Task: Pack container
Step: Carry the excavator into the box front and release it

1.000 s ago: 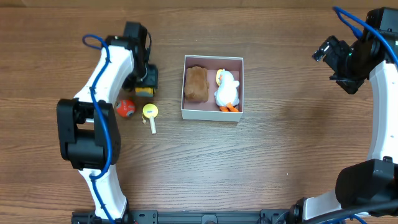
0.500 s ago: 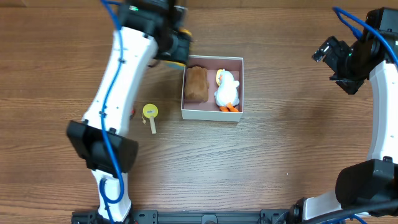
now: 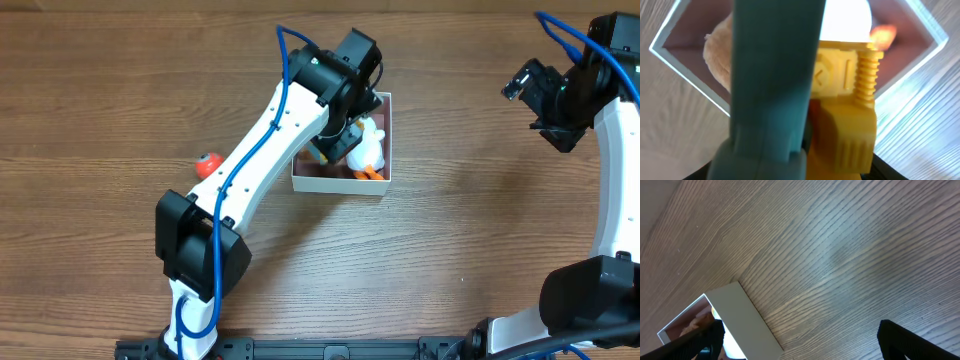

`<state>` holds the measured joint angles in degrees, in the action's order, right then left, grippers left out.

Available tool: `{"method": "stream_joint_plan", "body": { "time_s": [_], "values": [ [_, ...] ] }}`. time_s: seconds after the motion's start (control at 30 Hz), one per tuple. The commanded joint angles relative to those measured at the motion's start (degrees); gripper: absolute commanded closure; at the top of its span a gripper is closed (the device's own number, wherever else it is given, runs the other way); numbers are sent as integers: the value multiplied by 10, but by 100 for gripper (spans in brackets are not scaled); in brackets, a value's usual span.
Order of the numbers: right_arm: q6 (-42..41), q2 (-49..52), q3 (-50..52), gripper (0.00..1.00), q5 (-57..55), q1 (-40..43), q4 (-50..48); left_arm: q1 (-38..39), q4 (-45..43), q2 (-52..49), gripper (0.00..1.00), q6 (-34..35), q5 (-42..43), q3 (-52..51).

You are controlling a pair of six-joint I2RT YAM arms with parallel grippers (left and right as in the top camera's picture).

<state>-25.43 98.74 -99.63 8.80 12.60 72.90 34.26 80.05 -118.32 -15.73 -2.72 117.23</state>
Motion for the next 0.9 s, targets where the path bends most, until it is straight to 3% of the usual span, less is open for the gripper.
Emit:
{"method": "stream_joint_plan", "body": {
  "time_s": [0.0, 0.17, 0.4, 0.53, 0.57, 0.6, 0.63, 0.67, 0.87],
  "values": [
    [4, -10, -10, 0, 3, -2, 0, -16, 7, -1, 96, -222, -21, -22],
    [4, -10, -10, 0, 3, -2, 1, -32, 2, -1, 93, -403, 52, -64],
    [4, -10, -10, 0, 3, -2, 3, -32, -116, -1, 87, -415, 70, -138],
    [4, -10, -10, 0, 3, -2, 8, -32, -129, -1, 85, -414, 72, -151],
    [4, -10, -10, 0, 3, -2, 8, -32, -130, -1, 76, -409, 72, -151],
    [4, -10, -10, 0, 3, -2, 8, -32, -130, -1, 46, -404, 70, -151],
    [4, -10, -10, 0, 3, -2, 8, -32, -130, -1, 39, -398, 65, -151],
    [4, -10, -10, 0, 3, -2, 8, -31, -130, -1, 0, -378, 51, -147],
    [4, -10, -10, 0, 3, -2, 10, -31, -96, 5, 0, -291, 42, -70]
  ]
}}
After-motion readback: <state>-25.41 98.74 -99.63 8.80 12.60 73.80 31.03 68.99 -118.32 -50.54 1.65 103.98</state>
